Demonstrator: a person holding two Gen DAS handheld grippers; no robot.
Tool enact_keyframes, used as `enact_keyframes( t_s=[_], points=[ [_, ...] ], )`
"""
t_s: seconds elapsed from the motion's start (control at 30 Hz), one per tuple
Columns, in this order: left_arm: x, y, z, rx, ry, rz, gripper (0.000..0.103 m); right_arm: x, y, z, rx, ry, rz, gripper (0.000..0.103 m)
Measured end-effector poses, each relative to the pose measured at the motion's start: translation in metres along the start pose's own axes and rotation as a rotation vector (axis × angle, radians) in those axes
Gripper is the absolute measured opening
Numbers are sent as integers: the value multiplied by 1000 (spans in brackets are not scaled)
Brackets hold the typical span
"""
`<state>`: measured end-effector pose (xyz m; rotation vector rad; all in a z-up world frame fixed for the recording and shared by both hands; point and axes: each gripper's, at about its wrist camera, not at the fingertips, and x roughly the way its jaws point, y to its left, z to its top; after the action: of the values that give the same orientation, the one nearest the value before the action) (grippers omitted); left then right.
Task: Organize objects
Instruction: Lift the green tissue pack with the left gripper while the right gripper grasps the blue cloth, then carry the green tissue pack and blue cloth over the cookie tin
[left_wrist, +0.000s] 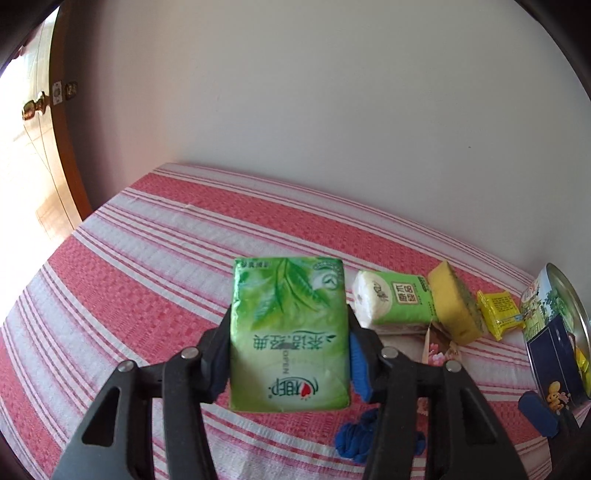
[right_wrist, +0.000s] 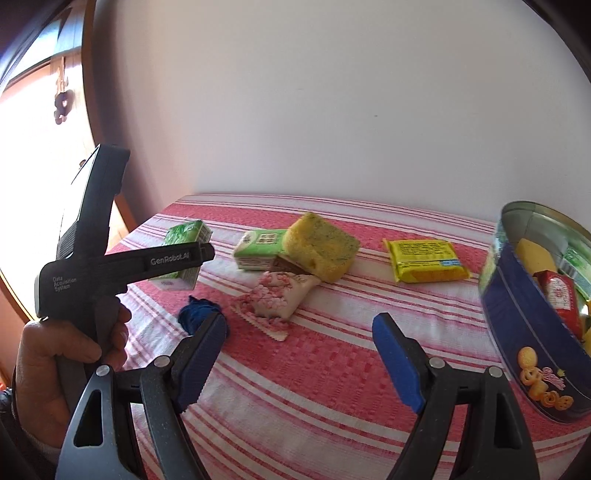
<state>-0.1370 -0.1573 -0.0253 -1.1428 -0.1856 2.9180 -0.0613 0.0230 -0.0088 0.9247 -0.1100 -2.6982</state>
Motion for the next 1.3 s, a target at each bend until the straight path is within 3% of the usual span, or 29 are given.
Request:
enact_keyframes(
  t_s=[0.1, 0.17, 0.37, 0.43, 0.57, 0.8, 1.1, 1.3],
  points=[
    [-8, 14, 4, -6, -30, 45, 52, 19, 19, 5, -52, 51, 70, 81],
    [-9, 26, 6, -36, -29, 54, 52, 33, 29, 9, -78, 82, 86, 71],
    [-7, 49, 6, -107, -16, 108, 52, 79, 52, 14, -106, 241, 139, 60],
    [-6, 49, 6, -111, -7, 97, 52, 79, 58, 17, -135, 234, 106, 53],
    [-2, 41, 5, -79, -5, 91, 52, 78, 58, 17, -131, 241, 119, 44],
    [-9, 28, -1, -63, -59, 52, 52, 32, 35, 27, -66, 46, 166, 44],
    [-34, -6, -10, 1, -188, 28, 52, -30, -24, 20, -39, -153, -59, 44],
    [-42, -32, -17, 51, -226, 47, 52, -51, -34, 17, -82, -266, -212, 44]
  ],
)
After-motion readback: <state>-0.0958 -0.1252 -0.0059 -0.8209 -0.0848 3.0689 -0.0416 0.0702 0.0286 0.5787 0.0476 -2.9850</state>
